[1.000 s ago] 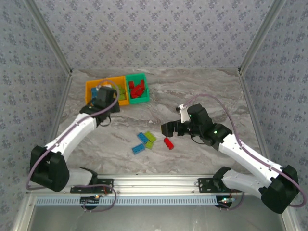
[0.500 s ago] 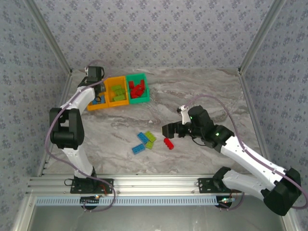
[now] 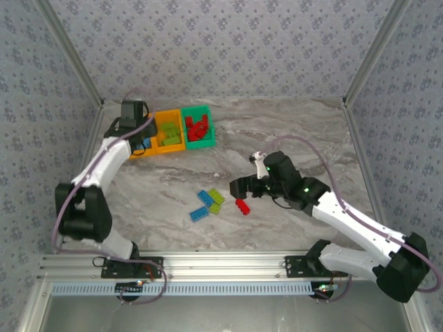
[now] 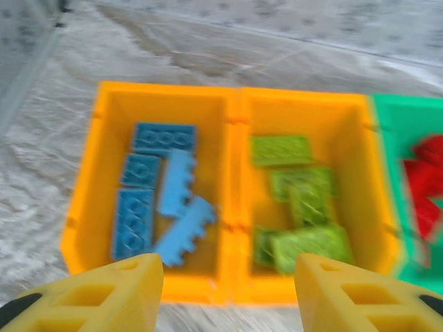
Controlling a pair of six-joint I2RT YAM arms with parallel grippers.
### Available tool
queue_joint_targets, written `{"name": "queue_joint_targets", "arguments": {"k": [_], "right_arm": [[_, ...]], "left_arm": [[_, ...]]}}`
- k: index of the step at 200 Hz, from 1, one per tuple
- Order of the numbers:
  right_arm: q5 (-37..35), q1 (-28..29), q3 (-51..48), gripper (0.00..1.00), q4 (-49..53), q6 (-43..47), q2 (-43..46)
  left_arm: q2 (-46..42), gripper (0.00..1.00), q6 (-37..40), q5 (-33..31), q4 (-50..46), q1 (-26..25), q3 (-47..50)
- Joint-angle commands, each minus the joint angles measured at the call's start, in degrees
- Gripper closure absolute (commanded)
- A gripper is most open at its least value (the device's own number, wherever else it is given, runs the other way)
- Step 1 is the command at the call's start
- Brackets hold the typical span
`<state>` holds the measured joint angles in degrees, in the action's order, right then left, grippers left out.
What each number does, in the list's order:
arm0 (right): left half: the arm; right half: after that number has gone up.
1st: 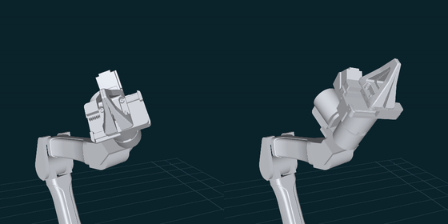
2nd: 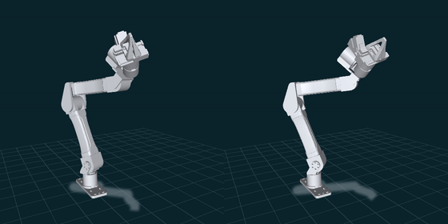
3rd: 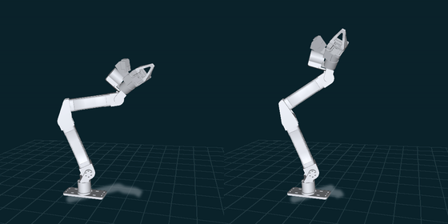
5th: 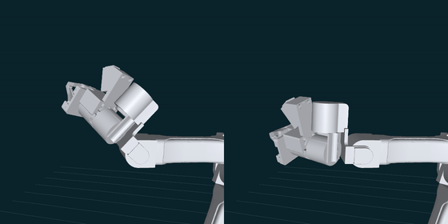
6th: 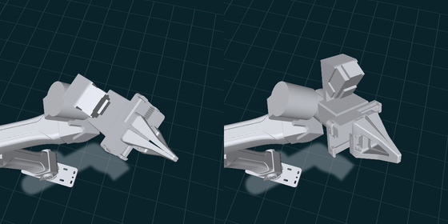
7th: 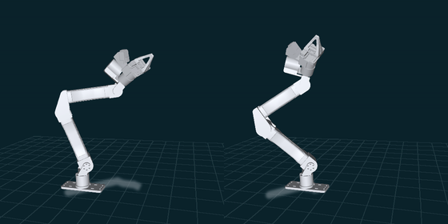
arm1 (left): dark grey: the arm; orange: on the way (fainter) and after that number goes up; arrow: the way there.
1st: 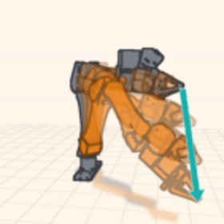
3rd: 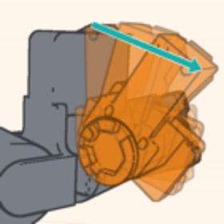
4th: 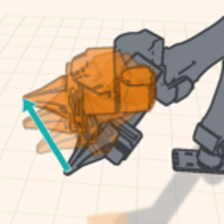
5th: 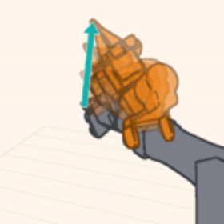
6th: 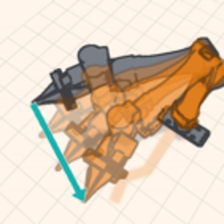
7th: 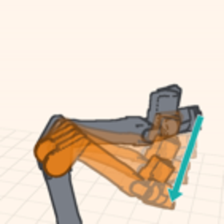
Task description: Sort the legos into containers by color
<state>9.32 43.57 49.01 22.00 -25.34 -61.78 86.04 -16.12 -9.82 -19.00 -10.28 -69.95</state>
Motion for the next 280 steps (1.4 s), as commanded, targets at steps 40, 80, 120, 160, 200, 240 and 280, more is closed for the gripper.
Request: {"name": "queue_joint_targets", "arguments": {"k": [40, 80, 120, 160, 200, 240, 280], "right_arm": [[-6.07, 10.10, 13.90, 0.08, 6.48, 7.83, -18.59], [-6.51, 11.72, 23.54, 0.18, 5.94, 11.46, -34.88], [-15.29, 10.55, 25.97, 0.36, 6.23, 8.27, -42.62], [-13.88, 10.66, 21.52, 0.46, 4.56, 7.30, -42.33], [-14.52, 10.79, 19.80, 0.46, 4.24, 5.69, -43.85], [-14.20, 10.04, 15.93, 0.56, 1.56, 4.74, -44.48], [-13.87, 10.00, 16.80, 0.48, 2.15, 4.65, -48.24]], "left_arm": [[-27.86, 0.45, 12.76, 13.39, -15.73, -15.33, 8.00], [-44.91, 0.33, 27.82, 18.44, -24.93, -19.02, 14.90], [-56.35, 0.30, 32.14, 19.86, -20.29, -19.04, 27.57], [-53.85, 0.28, 33.72, 20.83, -20.20, -18.90, 28.14], [-50.89, 0.28, 34.64, 23.94, -20.19, -16.81, 27.85], [-51.41, 0.28, 34.48, 25.41, -17.93, -15.49, 28.73], [-50.80, 0.28, 34.23, 25.86, -17.77, -14.85, 28.91]]}}
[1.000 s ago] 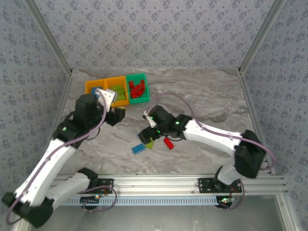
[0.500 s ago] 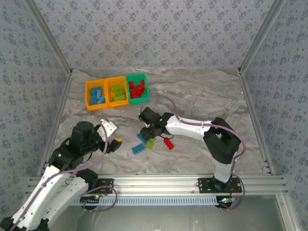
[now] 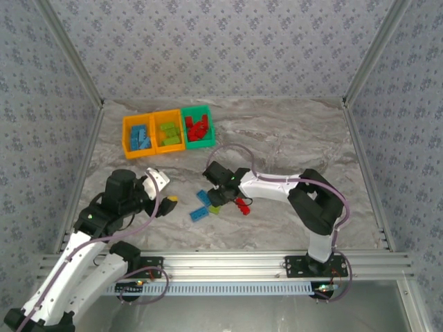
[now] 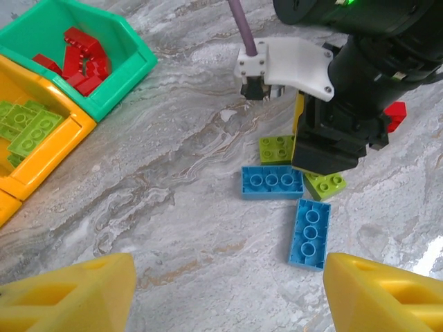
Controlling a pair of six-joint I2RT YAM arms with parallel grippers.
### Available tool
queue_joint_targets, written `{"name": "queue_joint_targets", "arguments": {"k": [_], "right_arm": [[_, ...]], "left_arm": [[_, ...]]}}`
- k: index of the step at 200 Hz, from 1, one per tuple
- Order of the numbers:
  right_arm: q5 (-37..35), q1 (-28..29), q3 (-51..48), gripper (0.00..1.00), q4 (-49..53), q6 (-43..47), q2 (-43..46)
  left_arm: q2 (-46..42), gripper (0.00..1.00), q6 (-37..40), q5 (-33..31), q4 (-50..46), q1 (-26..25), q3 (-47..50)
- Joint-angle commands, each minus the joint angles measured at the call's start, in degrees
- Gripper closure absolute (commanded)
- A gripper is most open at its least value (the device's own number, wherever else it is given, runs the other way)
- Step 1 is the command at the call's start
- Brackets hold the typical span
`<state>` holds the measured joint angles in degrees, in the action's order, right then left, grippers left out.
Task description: Sort the legos into containers by color
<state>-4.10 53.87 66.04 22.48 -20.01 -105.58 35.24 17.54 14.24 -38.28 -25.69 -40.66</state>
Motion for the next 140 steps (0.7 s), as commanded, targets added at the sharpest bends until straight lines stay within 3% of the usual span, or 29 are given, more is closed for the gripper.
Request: {"name": "queue_joint_targets", "arguments": {"k": [1, 23, 41, 62, 84, 115, 140], "right_arm": [[-0.46, -0.32, -0.17, 0.47, 1.68, -0.66, -4.49], [-0.49, -0.51, 0.74, 0.43, 1.78, -0.90, -6.10], [-0.88, -0.54, 1.43, 0.55, 1.70, -0.82, -6.27], [-1.04, -0.63, 1.80, 0.77, 1.19, -0.58, -3.69], [0.37, -1.16, 0.70, 0.81, -3.20, -0.23, 3.30], [3.81, -1.81, -4.36, 0.79, -22.91, 4.17, 15.11], [4.35, -1.75, -7.81, 0.79, -42.51, 10.91, 16.45]], "left_arm": [[0.00, 0.28, 0.57, 1.78, 1.48, 0.56, -0.38], [0.18, 0.28, 0.48, 1.82, 1.38, 0.64, -0.29], [0.18, 0.28, 0.50, 1.67, 1.43, 0.71, -0.14], [0.01, 0.28, 0.50, 1.03, 1.75, 0.89, 0.08], [-1.12, 0.26, -1.28, -2.26, 3.48, 1.88, 0.81], [-4.06, 0.14, -5.23, -6.80, 6.24, 6.47, 2.41], [-5.33, 0.08, -6.20, -10.84, 6.57, 8.69, 2.75]]}}
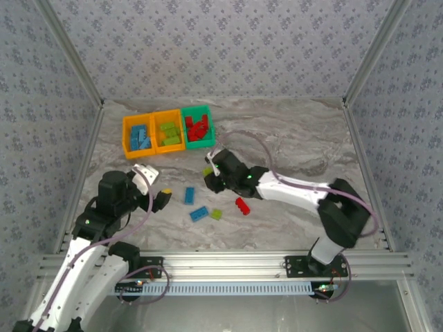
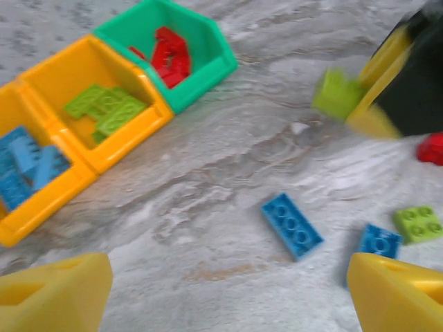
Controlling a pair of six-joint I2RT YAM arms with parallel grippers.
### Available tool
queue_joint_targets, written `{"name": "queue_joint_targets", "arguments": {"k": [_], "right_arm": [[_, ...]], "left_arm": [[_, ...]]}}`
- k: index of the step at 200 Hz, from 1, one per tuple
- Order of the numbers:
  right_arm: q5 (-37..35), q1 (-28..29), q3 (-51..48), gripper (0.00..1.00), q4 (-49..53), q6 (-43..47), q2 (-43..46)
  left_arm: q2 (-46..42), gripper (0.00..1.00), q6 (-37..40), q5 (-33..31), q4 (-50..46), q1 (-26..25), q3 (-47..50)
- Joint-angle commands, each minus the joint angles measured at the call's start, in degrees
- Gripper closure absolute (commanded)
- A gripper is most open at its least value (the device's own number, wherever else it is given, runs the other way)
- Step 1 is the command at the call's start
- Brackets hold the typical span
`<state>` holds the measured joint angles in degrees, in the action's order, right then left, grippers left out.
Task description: Sort the legos into containers by color
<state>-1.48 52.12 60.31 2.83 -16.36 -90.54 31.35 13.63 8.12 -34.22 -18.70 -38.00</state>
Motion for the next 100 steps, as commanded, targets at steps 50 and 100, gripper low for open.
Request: {"name": "queue_joint_targets", "arguments": {"k": [50, 100], "right_arm": [[1.72, -1.83, 19.14, 0.80, -20.50, 13.96, -16.84], [-4.35, -4.91, 44.04, 0.77, -8.04, 16.39, -36.52]], "left_arm": [[-4.31, 0.04, -2.37, -9.02, 2.92, 3.14, 1.21], [-4.57, 0.01, -2.11, -8.61, 3.37, 3.23, 1.96]]}}
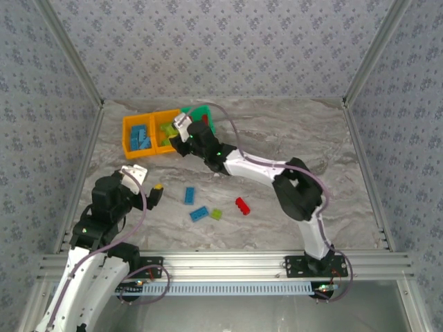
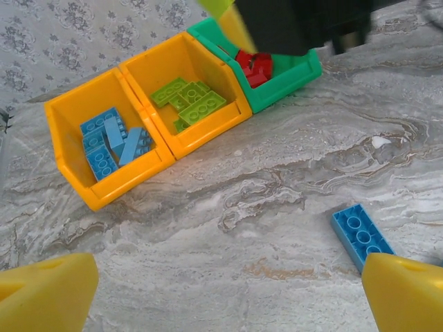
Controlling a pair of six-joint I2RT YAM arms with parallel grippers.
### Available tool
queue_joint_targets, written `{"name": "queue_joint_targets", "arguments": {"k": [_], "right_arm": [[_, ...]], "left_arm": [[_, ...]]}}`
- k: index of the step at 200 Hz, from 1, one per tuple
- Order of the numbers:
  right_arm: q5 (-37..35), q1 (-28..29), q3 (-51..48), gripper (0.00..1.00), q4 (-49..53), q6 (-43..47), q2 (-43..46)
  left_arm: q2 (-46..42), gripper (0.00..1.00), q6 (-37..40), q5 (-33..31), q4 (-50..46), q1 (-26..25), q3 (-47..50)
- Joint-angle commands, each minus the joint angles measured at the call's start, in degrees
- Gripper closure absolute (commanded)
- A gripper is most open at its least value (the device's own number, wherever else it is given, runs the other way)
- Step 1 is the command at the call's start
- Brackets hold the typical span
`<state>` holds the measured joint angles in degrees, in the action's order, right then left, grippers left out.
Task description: Sort the legos into containers by color
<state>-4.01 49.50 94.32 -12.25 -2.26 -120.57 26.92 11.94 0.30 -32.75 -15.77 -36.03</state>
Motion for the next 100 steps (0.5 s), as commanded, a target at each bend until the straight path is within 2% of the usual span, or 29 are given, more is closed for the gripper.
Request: {"name": "queue_joint_targets", "arguments": {"k": [1, 21, 55, 60, 68, 74, 93, 100], "right_arm": [[-1.72, -2.47, 10.33, 0.77, 7.32, 2.27, -6.94], [2.83, -4.57, 23.16, 0.69, 16.99, 2.43, -15.63], [3.92, -5.50, 55.44, 0.65, 39.30, 2.75, -32.80], [3.85, -5.55, 59.59, 0.61, 42.31, 2.32, -34.79], [3.63, -5.51, 66.34, 0.48, 46.24, 1.76, -37.48], [3.64, -5.34, 71.37, 0.44, 50.53, 1.81, -39.37], [1.46, -4.17, 87.10, 0.42, 59.82, 4.14, -45.19], [0.80, -3.83, 86.58, 0.42, 60.73, 4.77, -43.79]], "left_arm": [[-0.08, 0.02, -0.43, -0.76, 1.91, 0.26, -0.01], [0.30, 0.01, -0.56, -0.28, 2.12, 0.30, 0.00], [0.94, 0.01, -0.69, 0.24, 2.03, 0.30, -0.08], [0.94, 0.01, -0.69, 0.23, 1.91, 0.30, -0.04], [0.86, 0.01, -0.69, 0.10, 1.82, 0.30, -0.09], [0.81, 0.01, -0.69, 0.03, 1.82, 0.30, -0.02], [0.77, 0.01, -0.69, 0.01, 1.88, 0.29, 0.00], [0.84, 0.01, -0.69, 0.14, 1.91, 0.30, 0.00]]}}
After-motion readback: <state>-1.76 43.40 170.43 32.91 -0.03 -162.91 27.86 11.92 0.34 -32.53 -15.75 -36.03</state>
